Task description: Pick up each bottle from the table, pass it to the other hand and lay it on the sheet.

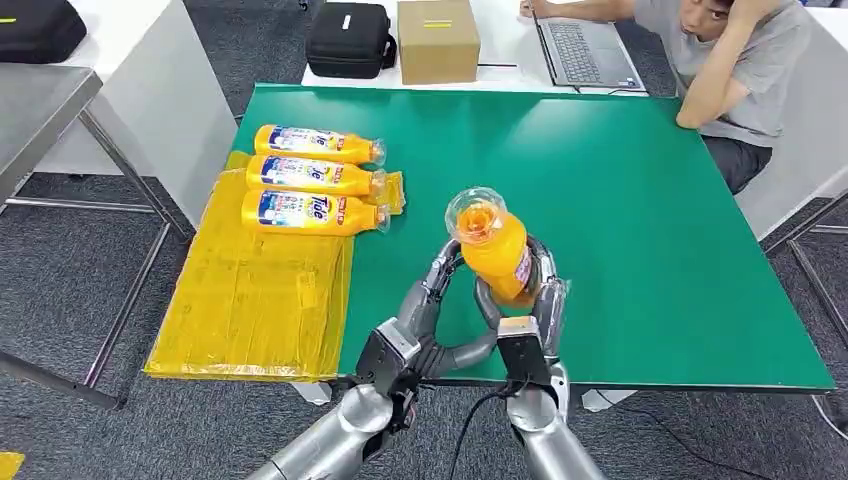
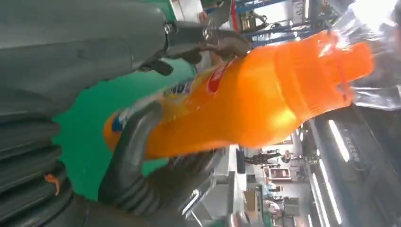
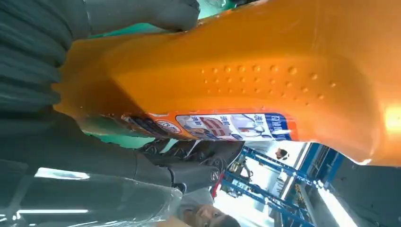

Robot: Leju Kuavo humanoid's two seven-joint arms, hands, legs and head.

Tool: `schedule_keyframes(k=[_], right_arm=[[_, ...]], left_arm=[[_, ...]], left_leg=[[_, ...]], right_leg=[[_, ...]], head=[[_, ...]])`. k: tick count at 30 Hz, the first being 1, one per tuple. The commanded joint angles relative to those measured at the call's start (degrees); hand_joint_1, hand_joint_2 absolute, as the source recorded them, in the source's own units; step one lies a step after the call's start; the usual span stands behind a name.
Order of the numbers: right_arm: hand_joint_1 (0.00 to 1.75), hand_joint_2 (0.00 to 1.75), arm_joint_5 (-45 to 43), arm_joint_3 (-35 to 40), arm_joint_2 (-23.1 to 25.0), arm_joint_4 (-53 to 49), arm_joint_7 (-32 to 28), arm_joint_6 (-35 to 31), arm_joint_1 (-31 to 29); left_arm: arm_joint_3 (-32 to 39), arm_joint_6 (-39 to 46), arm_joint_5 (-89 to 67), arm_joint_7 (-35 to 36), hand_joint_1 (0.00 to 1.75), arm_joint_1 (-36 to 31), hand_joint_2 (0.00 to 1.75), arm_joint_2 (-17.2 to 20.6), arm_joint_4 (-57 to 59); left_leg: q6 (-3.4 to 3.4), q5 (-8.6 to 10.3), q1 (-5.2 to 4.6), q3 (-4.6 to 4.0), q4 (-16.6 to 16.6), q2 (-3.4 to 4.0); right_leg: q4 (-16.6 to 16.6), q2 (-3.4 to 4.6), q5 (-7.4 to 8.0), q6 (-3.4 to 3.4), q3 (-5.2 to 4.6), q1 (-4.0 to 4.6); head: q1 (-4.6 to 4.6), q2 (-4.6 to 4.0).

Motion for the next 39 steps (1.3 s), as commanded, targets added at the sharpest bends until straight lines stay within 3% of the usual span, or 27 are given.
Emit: schedule_keyframes(k=[1, 6, 15, 22, 28, 39], right_arm=[[1.75, 1.75, 0.3, 2.9, 1.3, 8.1, 0.0, -0.4, -5.4], [1.75, 1.75, 0.3, 2.9, 1.3, 8.1, 0.0, -0.4, -5.4], [1.75, 1.75, 9.1, 4.1, 5.4, 11.1, 0.0, -0.4, -8.1], [1.75, 1.75, 10.5, 6.7, 5.8, 9.6, 0.0, -0.4, -7.5], [1.75, 1.75, 11.2, 7.4, 5.6, 9.8, 0.0, -0.4, -7.5], [1.75, 1.75, 15.7, 8.4, 4.6, 7.8, 0.0, -0.4, -5.1]], left_arm=[[-5.3, -0.1, 0.6, 0.2, 0.00, -3.3, 1.75, 1.0, 5.3], [-5.3, -0.1, 0.6, 0.2, 0.00, -3.3, 1.75, 1.0, 5.3], [-4.5, 3.6, 2.2, 0.6, 0.00, -6.3, 1.75, -0.7, 6.6], [-1.7, 10.5, 3.1, 0.0, 0.00, -8.0, 1.75, -0.9, 7.5], [1.7, 18.6, 0.3, 0.0, 0.00, -6.7, 1.75, 1.0, 2.1], [4.2, 22.5, -3.4, 0.0, 0.00, -3.5, 1.75, 3.3, -4.2]], left_leg=[[-0.12, -0.12, 0.02, 0.34, 0.0, 0.17], [-0.07, -0.05, 0.03, 0.16, 0.0, 0.10], [-0.14, -0.16, 0.05, 0.29, 0.1, 0.19], [-0.09, -0.04, 0.06, 0.12, 0.0, 0.08], [-0.12, -0.10, 0.05, 0.28, 0.0, 0.13], [-0.12, -0.11, 0.05, 0.33, -0.1, 0.15]], right_leg=[[0.0, 0.12, -0.09, -0.10, 0.28, 0.03], [0.0, 0.07, -0.02, -0.05, 0.12, 0.03], [0.1, 0.13, -0.12, -0.12, 0.23, 0.06], [0.0, 0.05, -0.04, -0.06, 0.11, 0.07], [0.0, 0.07, -0.11, -0.10, 0.24, 0.05], [0.0, 0.10, -0.10, -0.10, 0.28, 0.05]], head=[[0.02, 0.00], [0.00, 0.00], [0.00, 0.00], [0.02, -0.02], [0.04, 0.00], [0.02, 0.00]])
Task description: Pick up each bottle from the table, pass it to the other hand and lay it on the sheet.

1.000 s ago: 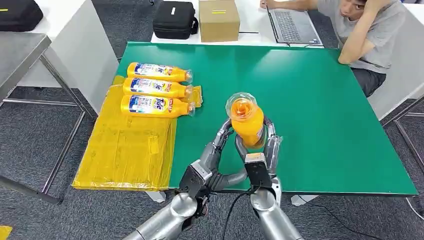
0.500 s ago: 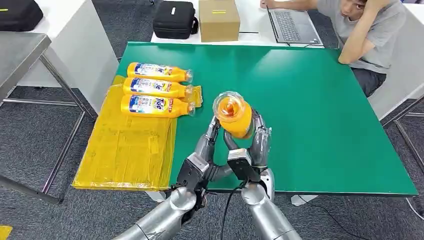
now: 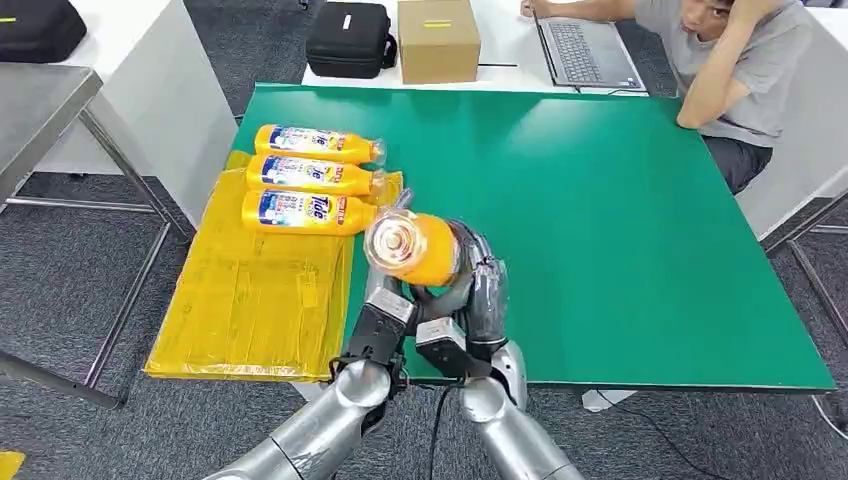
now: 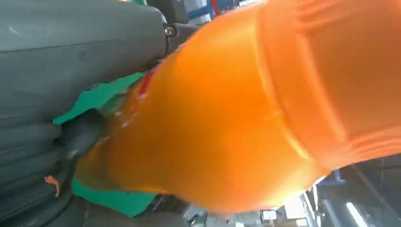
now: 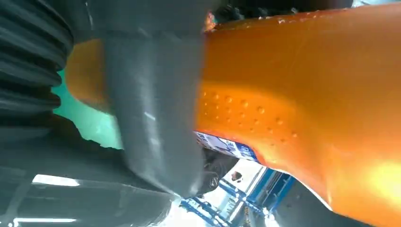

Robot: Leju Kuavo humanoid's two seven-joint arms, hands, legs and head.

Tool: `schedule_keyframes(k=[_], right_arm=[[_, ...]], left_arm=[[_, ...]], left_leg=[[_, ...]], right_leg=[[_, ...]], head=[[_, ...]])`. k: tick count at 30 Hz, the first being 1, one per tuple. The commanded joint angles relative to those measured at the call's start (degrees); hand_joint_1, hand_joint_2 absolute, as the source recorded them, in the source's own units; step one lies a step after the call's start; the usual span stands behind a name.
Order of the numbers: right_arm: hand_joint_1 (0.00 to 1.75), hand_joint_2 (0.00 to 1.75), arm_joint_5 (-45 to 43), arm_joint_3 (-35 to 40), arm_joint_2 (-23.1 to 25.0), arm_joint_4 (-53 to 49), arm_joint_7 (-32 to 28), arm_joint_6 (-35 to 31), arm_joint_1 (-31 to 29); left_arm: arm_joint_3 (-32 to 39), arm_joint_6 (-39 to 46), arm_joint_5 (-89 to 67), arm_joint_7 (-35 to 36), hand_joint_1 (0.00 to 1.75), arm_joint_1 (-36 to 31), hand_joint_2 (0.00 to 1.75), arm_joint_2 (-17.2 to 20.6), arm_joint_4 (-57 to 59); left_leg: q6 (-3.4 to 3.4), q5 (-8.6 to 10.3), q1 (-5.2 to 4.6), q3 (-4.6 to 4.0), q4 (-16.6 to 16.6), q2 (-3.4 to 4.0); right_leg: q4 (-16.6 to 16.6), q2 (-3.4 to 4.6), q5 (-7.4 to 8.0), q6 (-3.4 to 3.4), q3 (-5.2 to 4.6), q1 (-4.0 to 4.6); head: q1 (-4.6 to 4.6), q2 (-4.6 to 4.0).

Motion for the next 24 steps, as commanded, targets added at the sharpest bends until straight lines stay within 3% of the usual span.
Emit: schedule_keyframes(k=[1, 7, 15, 16, 17, 24], right_arm=[[1.75, 1.75, 2.5, 3.1, -1.3, 1.3, -0.1, -0.1, 0.1], [1.75, 1.75, 4.1, 2.2, -1.3, 1.2, -0.1, -0.1, 0.4], [1.75, 1.75, 6.2, 0.2, 0.5, 2.9, -0.1, -0.1, 1.5], [1.75, 1.75, 6.1, 0.1, 0.6, 2.9, -0.1, -0.1, 1.3], [1.75, 1.75, 2.1, 0.3, 0.7, 4.9, -0.1, -0.1, -0.2], [1.75, 1.75, 2.1, 0.3, 0.7, 4.9, -0.1, -0.1, -0.2]], left_arm=[[1.7, 0.9, -1.5, 0.2, 0.00, 0.6, 1.75, 3.6, -4.5], [2.4, 0.5, -1.1, 0.2, 0.00, 1.1, 1.75, 3.7, -5.3], [2.9, -6.3, 1.5, 0.2, 0.00, 1.6, 1.75, 3.3, -3.8], [2.9, -6.4, 1.6, 0.2, 0.63, 1.6, 1.75, 3.1, -3.4], [2.1, -7.4, 1.1, 0.2, 1.73, 1.5, 1.75, 3.1, -3.4], [2.1, -7.4, 1.1, 0.2, 1.73, 1.5, 1.75, 3.1, -3.4]], left_leg=[[-0.14, -0.20, 0.03, 0.48, -0.1, 0.17], [-0.11, -0.14, 0.03, 0.36, -0.1, 0.13], [-0.14, -0.19, 0.04, 0.48, 0.0, 0.13], [-0.10, -0.12, 0.04, 0.32, -0.1, 0.07], [-0.10, -0.09, 0.03, 0.29, -0.1, 0.08], [-0.07, -0.06, 0.02, 0.19, 0.0, 0.08]], right_leg=[[0.0, 0.11, -0.17, -0.12, 0.41, 0.05], [0.0, 0.08, -0.11, -0.10, 0.30, 0.04], [0.0, 0.06, -0.18, -0.13, 0.41, 0.05], [0.0, 0.02, -0.11, -0.10, 0.28, 0.05], [-0.1, 0.03, -0.09, -0.10, 0.24, 0.04], [0.0, 0.04, -0.04, -0.07, 0.14, 0.03]], head=[[0.00, 0.00], [-0.02, -0.02], [0.00, 0.00], [0.00, 0.00], [-0.02, 0.00], [0.00, 0.00]])
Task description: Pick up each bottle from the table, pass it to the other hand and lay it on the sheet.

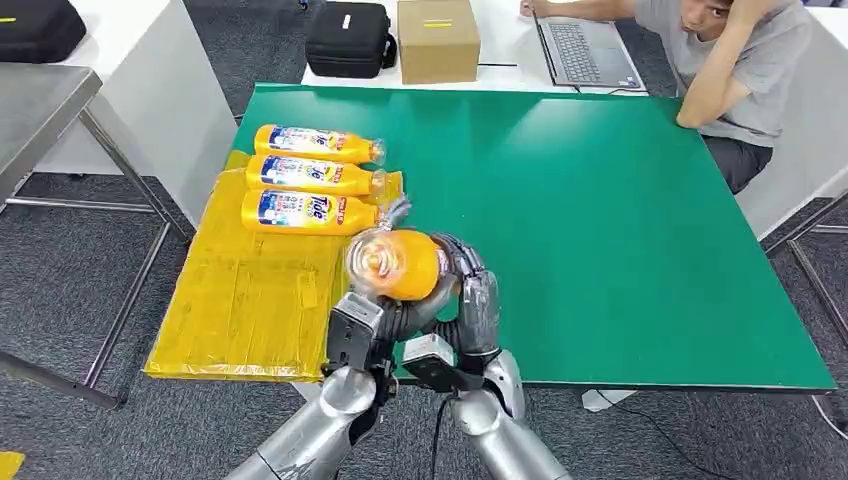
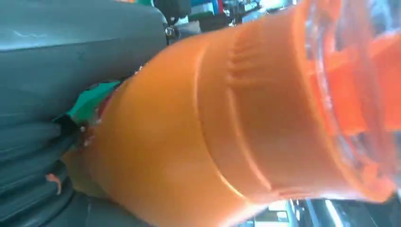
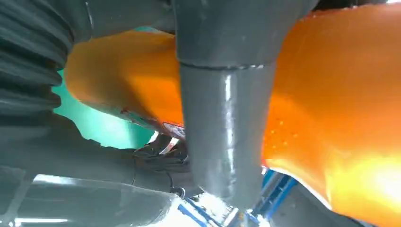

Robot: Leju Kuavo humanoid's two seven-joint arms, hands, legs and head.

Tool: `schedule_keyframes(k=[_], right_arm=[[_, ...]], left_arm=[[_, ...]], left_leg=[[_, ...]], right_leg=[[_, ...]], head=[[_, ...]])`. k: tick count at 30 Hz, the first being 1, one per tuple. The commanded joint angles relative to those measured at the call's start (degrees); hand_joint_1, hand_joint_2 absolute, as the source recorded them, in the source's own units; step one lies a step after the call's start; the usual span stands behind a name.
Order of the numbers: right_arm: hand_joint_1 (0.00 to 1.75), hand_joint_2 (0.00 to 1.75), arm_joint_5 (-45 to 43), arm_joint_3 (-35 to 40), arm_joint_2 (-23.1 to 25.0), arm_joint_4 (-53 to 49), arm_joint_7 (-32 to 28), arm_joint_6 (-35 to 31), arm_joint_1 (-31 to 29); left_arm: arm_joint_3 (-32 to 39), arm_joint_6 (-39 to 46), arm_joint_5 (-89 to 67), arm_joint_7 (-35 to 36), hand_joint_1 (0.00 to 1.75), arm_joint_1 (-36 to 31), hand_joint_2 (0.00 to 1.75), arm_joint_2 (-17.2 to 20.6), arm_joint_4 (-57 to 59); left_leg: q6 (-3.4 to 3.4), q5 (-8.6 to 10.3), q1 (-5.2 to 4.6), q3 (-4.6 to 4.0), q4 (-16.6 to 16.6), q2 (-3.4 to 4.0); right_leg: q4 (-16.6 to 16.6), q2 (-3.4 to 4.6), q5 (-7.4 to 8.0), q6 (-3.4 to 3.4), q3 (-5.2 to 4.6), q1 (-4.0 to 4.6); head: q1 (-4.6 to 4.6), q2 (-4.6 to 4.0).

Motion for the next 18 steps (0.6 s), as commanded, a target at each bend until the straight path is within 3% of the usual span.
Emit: schedule_keyframes(k=[1, 10, 18], right_arm=[[1.75, 1.75, -0.5, 0.2, 0.1, 4.5, -0.2, 0.0, -1.9], [1.75, 1.75, -0.5, 0.2, 0.1, 4.5, -0.2, 0.0, -1.9], [1.71, 1.75, -12.1, 2.0, -5.0, 7.8, -0.2, 0.0, -9.6]], left_arm=[[-1.0, -0.3, -0.2, 0.2, 1.73, -2.5, 1.75, 1.7, 2.2], [-1.0, -0.3, -0.2, 0.2, 1.73, -2.5, 1.75, 1.7, 2.2], [0.1, -0.5, 0.1, 0.2, 1.75, -3.1, 1.75, 0.6, 2.8]], left_leg=[[-0.12, -0.15, 0.04, 0.40, 0.0, 0.13], [-0.07, -0.05, 0.03, 0.19, 0.0, 0.05], [-0.09, -0.12, 0.01, 0.36, 0.0, 0.12]], right_leg=[[0.0, 0.06, -0.12, -0.10, 0.37, 0.05], [-0.1, 0.01, -0.04, -0.06, 0.19, 0.04], [0.0, 0.06, -0.09, -0.07, 0.33, 0.02]], head=[[0.00, 0.00], [0.00, -0.02], [0.00, -0.02]])
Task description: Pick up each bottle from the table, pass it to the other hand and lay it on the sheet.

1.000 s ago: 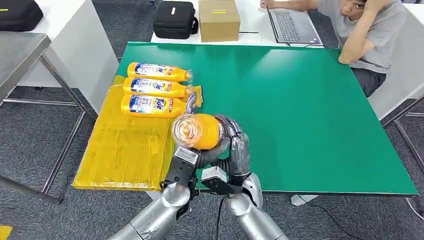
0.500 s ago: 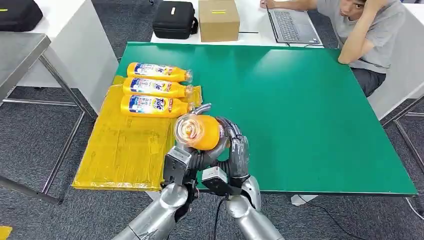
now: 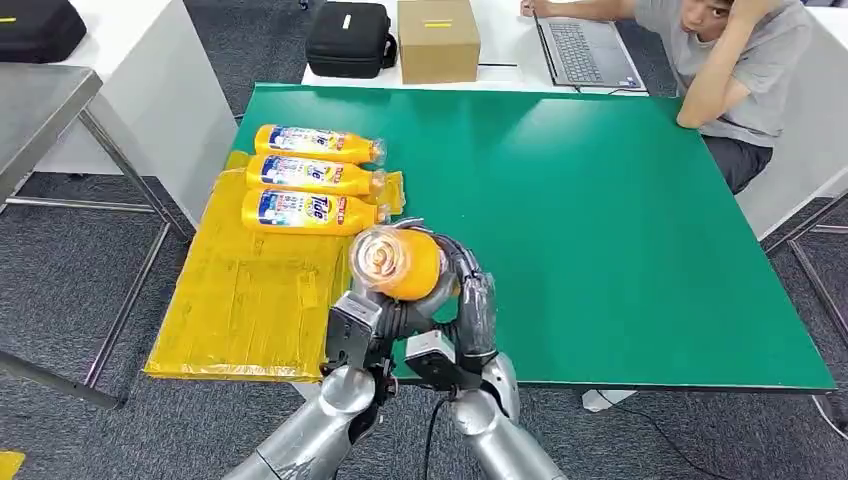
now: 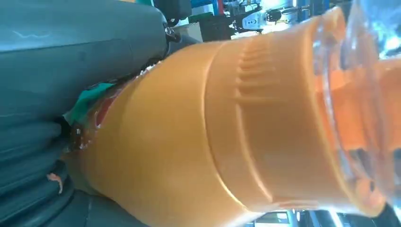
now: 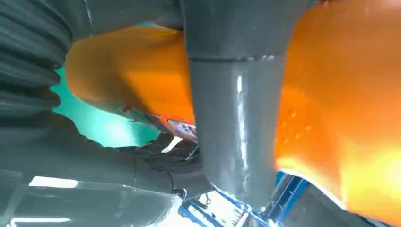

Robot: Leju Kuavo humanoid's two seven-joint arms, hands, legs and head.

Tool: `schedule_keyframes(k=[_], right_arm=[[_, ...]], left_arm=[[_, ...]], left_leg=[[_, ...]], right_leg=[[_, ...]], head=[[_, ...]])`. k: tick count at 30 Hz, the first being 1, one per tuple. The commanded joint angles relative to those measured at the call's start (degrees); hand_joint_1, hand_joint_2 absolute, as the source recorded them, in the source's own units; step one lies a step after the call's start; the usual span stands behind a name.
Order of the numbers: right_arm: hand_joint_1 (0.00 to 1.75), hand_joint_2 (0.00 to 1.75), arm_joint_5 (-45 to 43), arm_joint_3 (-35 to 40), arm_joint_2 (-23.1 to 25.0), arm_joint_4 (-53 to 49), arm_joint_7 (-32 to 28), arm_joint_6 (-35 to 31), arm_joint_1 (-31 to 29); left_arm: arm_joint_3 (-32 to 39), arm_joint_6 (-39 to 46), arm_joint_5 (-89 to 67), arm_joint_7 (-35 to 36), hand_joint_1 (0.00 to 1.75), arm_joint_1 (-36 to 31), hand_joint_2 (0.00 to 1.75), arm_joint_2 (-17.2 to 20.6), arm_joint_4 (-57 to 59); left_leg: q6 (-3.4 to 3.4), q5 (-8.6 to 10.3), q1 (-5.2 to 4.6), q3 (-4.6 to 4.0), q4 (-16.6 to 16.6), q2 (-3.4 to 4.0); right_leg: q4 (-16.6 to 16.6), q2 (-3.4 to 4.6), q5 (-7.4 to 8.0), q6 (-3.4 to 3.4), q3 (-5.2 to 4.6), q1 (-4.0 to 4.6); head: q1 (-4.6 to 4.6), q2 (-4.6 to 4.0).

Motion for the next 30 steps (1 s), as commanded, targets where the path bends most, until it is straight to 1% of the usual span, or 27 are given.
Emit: schedule_keyframes(k=[1, 2, 3, 4, 5, 6, 7, 8, 9, 10, 11, 12, 13, 14, 15, 17, 18, 19, 20, 21, 23, 24, 26, 27, 29, 30], right_arm=[[1.71, 1.75, -7.7, 2.6, -5.4, 7.0, 0.0, 0.0, -9.3], [1.69, 1.75, -7.8, 2.5, -5.3, 7.3, 0.0, 0.0, -9.5], [1.69, 1.75, -8.1, 2.3, -5.3, 7.6, 0.0, 0.0, -9.8], [1.69, 1.75, -9.7, 2.7, -5.5, 8.3, 0.0, 0.0, -10.5], [1.62, 1.75, -11.1, 3.2, -6.0, 8.9, 0.0, 0.0, -11.6], [1.52, 1.75, -12.8, 3.2, -6.3, 9.9, 0.0, 0.0, -12.7], [1.41, 1.75, -13.3, 2.9, -6.5, 10.5, 0.0, 0.1, -13.4], [0.30, 1.75, -14.1, 2.2, -6.8, 11.4, 0.0, 0.6, -14.5], [0.02, 1.75, -13.9, 4.2, -5.5, 9.1, 0.0, 2.9, -14.4], [0.00, 1.75, -13.7, 3.9, -4.4, 10.2, 0.0, 2.4, -14.6], [0.00, 1.75, -13.7, 3.9, -4.4, 10.2, 0.0, 2.4, -14.6], [0.00, 1.75, -13.2, 3.7, -3.2, 11.2, 0.0, 1.6, -14.5], [0.00, 1.75, -13.2, 3.2, -2.9, 12.0, 0.0, 1.4, -14.6], [0.00, 1.75, -13.9, 2.2, -2.8, 12.5, 0.0, 2.8, -14.6], [0.00, 1.75, -13.3, 1.9, -3.1, 12.7, 0.0, 2.0, -14.8], [0.00, 1.75, -14.0, 0.6, -3.4, 13.1, 0.0, 3.0, -15.1], [0.00, 1.75, -10.2, 3.3, -2.6, 10.4, 0.0, 2.3, -7.8], [0.00, 1.75, -6.8, 3.4, -2.0, 6.1, 0.0, 0.0, -1.7], [0.00, 1.75, -4.7, 2.3, -1.6, 4.5, 0.0, 0.0, 0.4], [0.00, 1.75, -3.6, 1.6, -1.2, 3.3, 0.0, 0.0, 2.0], [0.00, 1.75, -3.5, 1.5, -1.5, 2.7, 0.0, 0.0, 2.4], [0.00, 1.75, -3.6, 1.6, -1.8, 2.8, 0.0, 0.0, 2.3], [0.00, 1.75, -3.7, 2.0, -2.0, 2.8, 0.0, 0.0, 2.3], [0.00, 1.75, -3.7, 1.7, -1.8, 2.9, 0.0, 0.0, 2.7], [0.00, 1.75, -3.6, 1.1, -1.8, 3.0, 0.0, 0.0, 2.8], [0.00, 1.75, -3.7, 0.8, -1.8, 3.0, 0.0, 0.0, 2.8]], left_arm=[[0.0, 1.3, -0.9, 0.2, 1.75, -2.8, 1.75, 0.8, 2.1], [0.0, 1.0, -0.9, 0.2, 1.75, -2.7, 1.75, 1.0, 1.9], [0.1, 0.9, -0.9, 0.2, 1.75, -2.7, 1.75, 1.0, 1.8], [0.2, 1.4, -1.5, 0.2, 1.75, -2.6, 1.75, 1.1, 1.2], [0.2, 1.8, -1.8, 0.2, 1.75, -2.4, 1.75, 1.2, 0.8], [0.2, 1.7, -1.9, 0.2, 1.75, -2.4, 1.75, 1.2, 0.6], [0.2, 1.6, -1.9, 0.2, 1.75, -2.4, 1.75, 1.2, 0.6], [0.0, 1.2, -1.9, 0.2, 1.75, -2.6, 1.75, 1.1, 0.8], [0.5, 4.2, -3.1, 0.2, 1.75, -2.5, 1.75, 1.6, 0.5], [0.4, 4.6, -3.5, 0.2, 1.75, -2.5, 1.75, 1.9, 0.4], [0.4, 4.6, -3.5, 0.2, 1.75, -2.5, 1.75, 1.9, 0.4], [0.6, 4.6, -3.6, 0.2, 1.75, -2.6, 1.75, 2.3, 0.4], [0.7, 4.8, -3.6, 0.2, 1.75, -2.6, 1.75, 2.3, 0.7], [0.9, 5.0, -3.5, 0.2, 1.75, -2.8, 1.75, 2.3, 1.2], [0.9, 4.7, -3.3, 0.2, 1.75, -2.9, 1.75, 2.4, 1.3], [0.8, 4.7, -3.4, 0.2, 1.75, -3.1, 1.75, 2.3, 1.3], [1.9, 7.9, -3.8, 0.2, 1.75, -2.6, 1.75, 2.4, 1.1], [1.9, 6.7, -3.4, 0.2, 1.75, -2.3, 1.75, 3.3, 0.3], [1.8, 6.4, -3.4, 0.2, 1.75, -2.2, 1.75, 3.4, 0.1], [1.7, 6.0, -3.3, 0.2, 1.75, -2.2, 1.75, 3.4, 0.1], [1.9, 6.2, -3.0, 0.2, 1.75, -2.3, 1.75, 2.9, 0.4], [2.0, 6.4, -3.0, 0.2, 1.75, -2.4, 1.75, 2.7, 0.6], [2.1, 6.8, -2.9, 0.2, 1.75, -2.4, 1.75, 2.6, 0.7], [2.2, 6.9, -3.0, 0.2, 1.75, -2.4, 1.75, 2.6, 0.7], [2.0, 8.0, -3.8, 0.2, 1.75, -2.7, 1.75, 2.8, 0.7], [1.5, 10.3, -5.6, 0.2, 1.75, -3.1, 1.75, 3.2, 0.3]], left_leg=[[-0.05, -0.04, 0.01, 0.18, 0.0, 0.06], [-0.09, -0.12, 0.01, 0.36, 0.0, 0.10], [-0.07, -0.07, 0.00, 0.26, 0.0, 0.10], [-0.08, -0.10, 0.01, 0.34, 0.0, 0.11], [-0.06, -0.05, 0.00, 0.24, 0.0, 0.07], [-0.09, -0.11, 0.00, 0.33, 0.0, 0.10], [-0.06, -0.04, 0.00, 0.21, 0.0, 0.09], [-0.06, -0.05, -0.01, 0.22, 0.0, 0.09], [-0.08, -0.11, 0.00, 0.34, 0.0, 0.12], [-0.07, -0.08, 0.00, 0.23, 0.0, 0.15], [-0.06, -0.04, -0.03, 0.19, 0.0, 0.16], [-0.09, -0.13, -0.01, 0.37, 0.0, 0.20], [-0.07, -0.08, 0.01, 0.27, 0.0, 0.12], [-0.06, -0.04, 0.00, 0.21, 0.0, 0.16], [-0.10, -0.15, 0.01, 0.43, 0.0, 0.25], [-0.06, -0.02, 0.00, 0.17, 0.0, 0.08], [-0.10, -0.11, 0.00, 0.36, 0.0, 0.14], [-0.09, -0.08, 0.03, 0.32, 0.0, 0.01], [-0.09, -0.06, 0.06, 0.39, -0.2, 0.00], [-0.14, -0.16, 0.09, 0.64, -0.2, -0.02], [-0.09, -0.08, 0.06, 0.35, -0.1, -0.05], [-0.14, -0.19, 0.06, 0.52, -0.1, -0.02], [-0.08, -0.10, 0.03, 0.17, 0.0, 0.07], [-0.12, -0.23, 0.05, 0.36, 0.0, 0.14], [-0.10, -0.13, 0.03, 0.23, 0.0, 0.06], [-0.12, -0.17, 0.05, 0.33, 0.0, 0.06]], right_leg=[[0.0, 0.02, -0.02, -0.04, 0.18, 0.02], [0.0, 0.03, -0.10, -0.07, 0.34, 0.02], [0.0, 0.05, -0.04, -0.05, 0.24, 0.01], [0.0, 0.06, -0.08, -0.07, 0.32, 0.02], [0.0, 0.03, -0.03, -0.05, 0.22, 0.01], [0.0, 0.05, -0.09, -0.07, 0.31, 0.02], [0.0, 0.05, -0.02, -0.04, 0.19, 0.01], [0.0, 0.05, -0.03, -0.04, 0.19, 0.00], [0.0, 0.07, -0.09, -0.06, 0.30, 0.01], [0.0, 0.10, -0.04, -0.05, 0.19, 0.01], [0.0, 0.12, -0.01, -0.04, 0.13, -0.02], [0.0, 0.14, -0.09, -0.07, 0.30, 0.00], [0.0, 0.08, -0.05, -0.05, 0.24, 0.01], [0.0, 0.12, -0.01, -0.04, 0.17, 0.00], [0.0, 0.19, -0.09, -0.08, 0.36, 0.02], [0.0, 0.05, -0.01, -0.04, 0.15, 0.00], [0.0, 0.08, -0.09, -0.08, 0.32, 0.01], [0.0, -0.04, -0.09, -0.07, 0.33, 0.04], [-0.1, -0.03, -0.07, -0.08, 0.39, 0.07], [-0.2, -0.07, -0.18, -0.12, 0.66, 0.10], [-0.1, -0.08, -0.12, -0.09, 0.35, 0.07], [0.0, -0.08, -0.24, -0.13, 0.49, 0.08], [0.0, 0.04, -0.09, -0.08, 0.17, 0.04], [0.0, 0.09, -0.20, -0.11, 0.34, 0.06], [0.0, 0.00, -0.13, -0.09, 0.22, 0.04], [0.0, -0.01, -0.17, -0.11, 0.30, 0.05]], head=[[0.00, 0.00], [0.00, 0.00], [0.00, 0.00], [0.00, 0.00], [0.00, 0.00], [0.00, 0.00], [0.00, 0.00], [0.00, 0.00], [0.00, 0.00], [0.00, -0.02], [0.00, 0.00], [-0.02, 0.00], [0.02, 0.00], [0.00, 0.00], [0.00, 0.00], [0.00, 0.00], [0.00, -0.02], [0.02, -0.02], [0.00, 0.00], [0.00, 0.00], [0.00, 0.00], [0.00, 0.00], [0.00, 0.00], [0.00, 0.00], [0.00, 0.00], [0.00, 0.00]])
